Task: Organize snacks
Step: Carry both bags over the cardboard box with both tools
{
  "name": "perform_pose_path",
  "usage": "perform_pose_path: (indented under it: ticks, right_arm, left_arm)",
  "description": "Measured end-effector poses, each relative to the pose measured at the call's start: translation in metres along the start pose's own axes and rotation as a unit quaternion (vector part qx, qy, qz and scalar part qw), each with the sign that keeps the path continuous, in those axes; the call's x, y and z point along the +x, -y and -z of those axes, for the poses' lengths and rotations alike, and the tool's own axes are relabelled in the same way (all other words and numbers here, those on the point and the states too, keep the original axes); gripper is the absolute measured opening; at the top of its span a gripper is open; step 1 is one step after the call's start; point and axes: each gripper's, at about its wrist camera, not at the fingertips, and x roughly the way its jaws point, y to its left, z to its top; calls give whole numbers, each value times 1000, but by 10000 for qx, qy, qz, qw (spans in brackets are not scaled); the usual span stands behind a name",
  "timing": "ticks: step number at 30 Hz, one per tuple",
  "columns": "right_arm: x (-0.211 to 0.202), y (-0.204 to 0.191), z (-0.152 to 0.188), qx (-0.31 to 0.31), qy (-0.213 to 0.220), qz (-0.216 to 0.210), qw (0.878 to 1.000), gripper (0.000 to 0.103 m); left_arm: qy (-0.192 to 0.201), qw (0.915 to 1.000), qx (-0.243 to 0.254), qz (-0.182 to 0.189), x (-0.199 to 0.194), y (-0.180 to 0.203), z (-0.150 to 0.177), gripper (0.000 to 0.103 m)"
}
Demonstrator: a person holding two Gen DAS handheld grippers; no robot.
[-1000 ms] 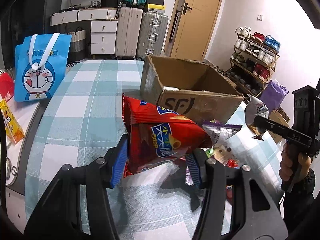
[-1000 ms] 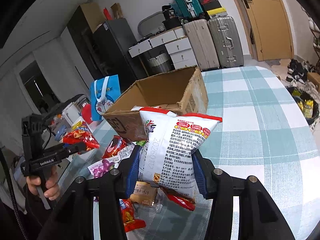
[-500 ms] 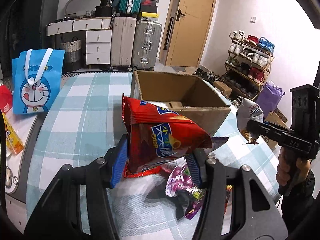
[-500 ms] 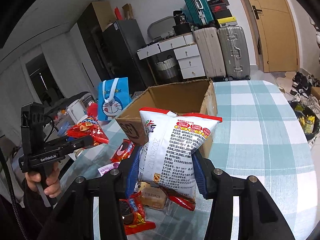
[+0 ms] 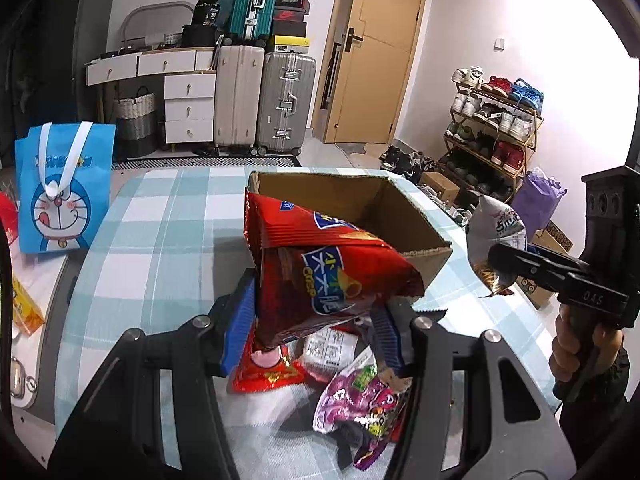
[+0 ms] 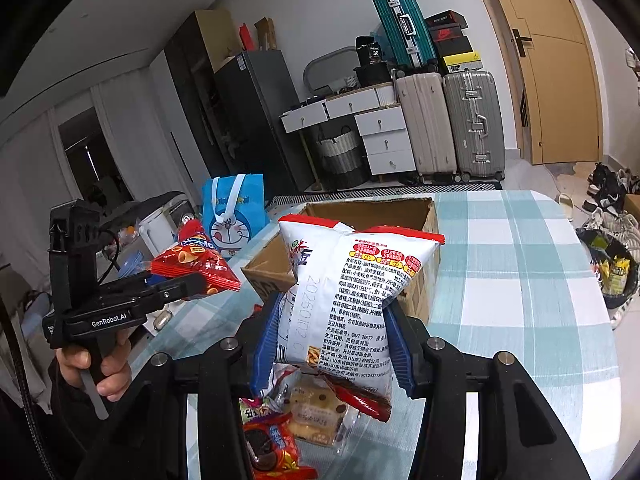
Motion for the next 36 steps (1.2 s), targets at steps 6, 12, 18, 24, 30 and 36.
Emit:
perform_pose_path:
  ticks: [6,12,18,24,30,36]
  right_arm:
    - [3,-2,-5,-7,11,-1,10000,49]
    - [12,-1,-14,-1,-3,15,10000,49]
    - [20,-1,-20,-24,-20,89,10000,49]
    - [31,-1,-29,-20,-10,77,10000,49]
    - [42,1,-37,28,-15,39,10000,49]
    - [53,9,-42,66,-45,63,9999,49]
  left_arm:
    - [45,10000,71,23,8,8,-15,51]
    - [4,9999,140,-1,22,14,-26,51]
    - [-34,9998,196,-29,40,15,-36,51]
    - [-83,9996,267,-106,63,19,-44,51]
    - [-170,9994,288,-132,84,19,-48,51]
    - [-219,9988,357,-241,102,20,-50,51]
